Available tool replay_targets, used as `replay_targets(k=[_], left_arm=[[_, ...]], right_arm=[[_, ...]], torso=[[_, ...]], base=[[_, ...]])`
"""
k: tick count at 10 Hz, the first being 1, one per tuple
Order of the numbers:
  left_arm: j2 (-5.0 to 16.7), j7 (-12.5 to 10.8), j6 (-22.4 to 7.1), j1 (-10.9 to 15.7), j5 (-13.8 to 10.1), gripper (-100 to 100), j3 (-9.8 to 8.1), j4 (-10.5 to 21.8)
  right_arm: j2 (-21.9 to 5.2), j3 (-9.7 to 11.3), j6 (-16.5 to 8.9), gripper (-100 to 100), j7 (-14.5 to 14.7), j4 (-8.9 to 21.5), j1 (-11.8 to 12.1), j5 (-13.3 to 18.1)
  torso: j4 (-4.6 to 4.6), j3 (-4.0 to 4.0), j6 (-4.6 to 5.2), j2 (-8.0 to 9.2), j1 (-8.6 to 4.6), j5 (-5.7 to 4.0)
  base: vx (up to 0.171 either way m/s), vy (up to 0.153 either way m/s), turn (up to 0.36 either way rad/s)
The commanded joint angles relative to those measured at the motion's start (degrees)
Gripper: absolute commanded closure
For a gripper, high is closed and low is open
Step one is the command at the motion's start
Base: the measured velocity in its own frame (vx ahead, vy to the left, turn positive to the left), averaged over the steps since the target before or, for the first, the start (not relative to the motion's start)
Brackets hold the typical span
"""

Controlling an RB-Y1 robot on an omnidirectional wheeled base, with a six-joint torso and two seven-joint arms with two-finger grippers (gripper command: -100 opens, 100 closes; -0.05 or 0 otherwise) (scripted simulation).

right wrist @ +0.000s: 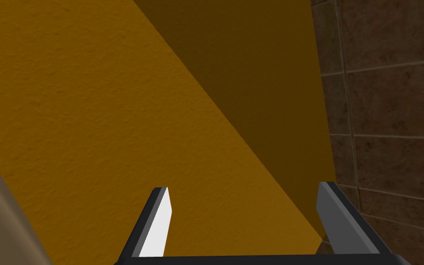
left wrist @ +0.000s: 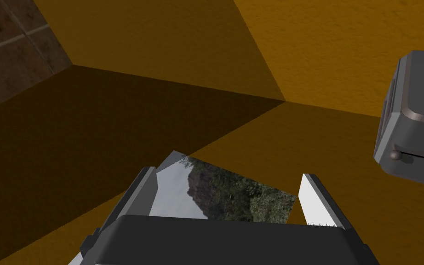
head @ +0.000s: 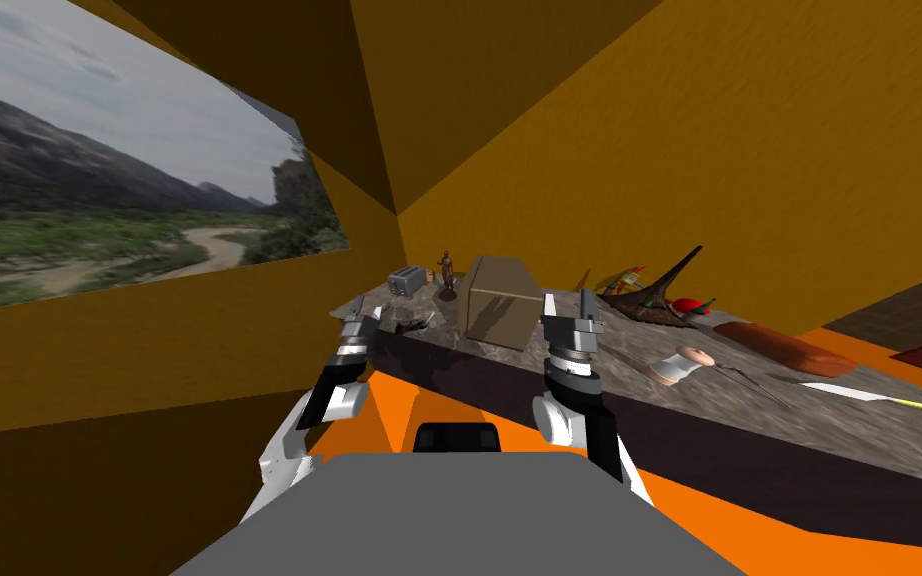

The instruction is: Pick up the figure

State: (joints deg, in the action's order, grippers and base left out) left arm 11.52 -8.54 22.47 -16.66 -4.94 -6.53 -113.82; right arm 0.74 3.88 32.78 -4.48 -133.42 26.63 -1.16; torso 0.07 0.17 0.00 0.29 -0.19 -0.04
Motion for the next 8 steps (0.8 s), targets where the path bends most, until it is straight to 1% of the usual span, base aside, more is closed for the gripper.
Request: replay_targets(k=[1, 2, 3, 4, 7, 8], left_arm=[[0.5, -0.5, -0.1, 1.4, -0.6, -100, -1.39, 2.9], [0.5, -0.5, -0.1, 1.4, -0.6, -100, -1.39, 3.4], [0.6, -0.6, -0.3, 2.4, -0.9, -100, -2.16, 5.4], [0.6, -0.6, -0.3, 2.4, -0.9, -100, -2.16, 5.4], [0.5, -0.8, -0.9, 5.0, -1.8, -100, -4.35, 10.8], [0.5, -0.8, -0.9, 5.0, -1.8, -100, -4.35, 11.5]], right_arm=[[0.0, 0.0, 0.0, 0, 0.0, 0.0, 0.0, 0.0], [0.0, 0.0, 0.0, 0, 0.0, 0.0, 0.0, 0.0], [0.0, 0.0, 0.0, 0, 0.0, 0.0, 0.0, 0.0], [0.0, 0.0, 0.0, 0, 0.0, 0.0, 0.0, 0.0], [0.0, 0.0, 0.0, 0, 0.0, 0.0, 0.0, 0.0], [0.0, 0.0, 0.0, 0, 0.0, 0.0, 0.0, 0.0]], torso=[[0.00, 0.00, 0.00, 0.00, 0.00, 0.00], [0.00, -0.01, 0.00, -0.01, -0.05, -0.01], [-0.02, -0.05, 0.02, -0.10, -0.02, -0.01], [-0.03, -0.08, 0.00, -0.15, 0.04, 0.00], [-0.04, -0.10, 0.01, -0.18, 0.05, 0.01], [-0.03, -0.09, 0.01, -0.16, 0.02, 0.00]], base=[[-0.076, -0.063, 0.144], [-0.046, -0.046, 0.043], [-0.036, -0.028, 0.076], [-0.025, -0.017, 0.035], [-0.039, -0.032, 0.083], [-0.029, -0.027, 0.023]])
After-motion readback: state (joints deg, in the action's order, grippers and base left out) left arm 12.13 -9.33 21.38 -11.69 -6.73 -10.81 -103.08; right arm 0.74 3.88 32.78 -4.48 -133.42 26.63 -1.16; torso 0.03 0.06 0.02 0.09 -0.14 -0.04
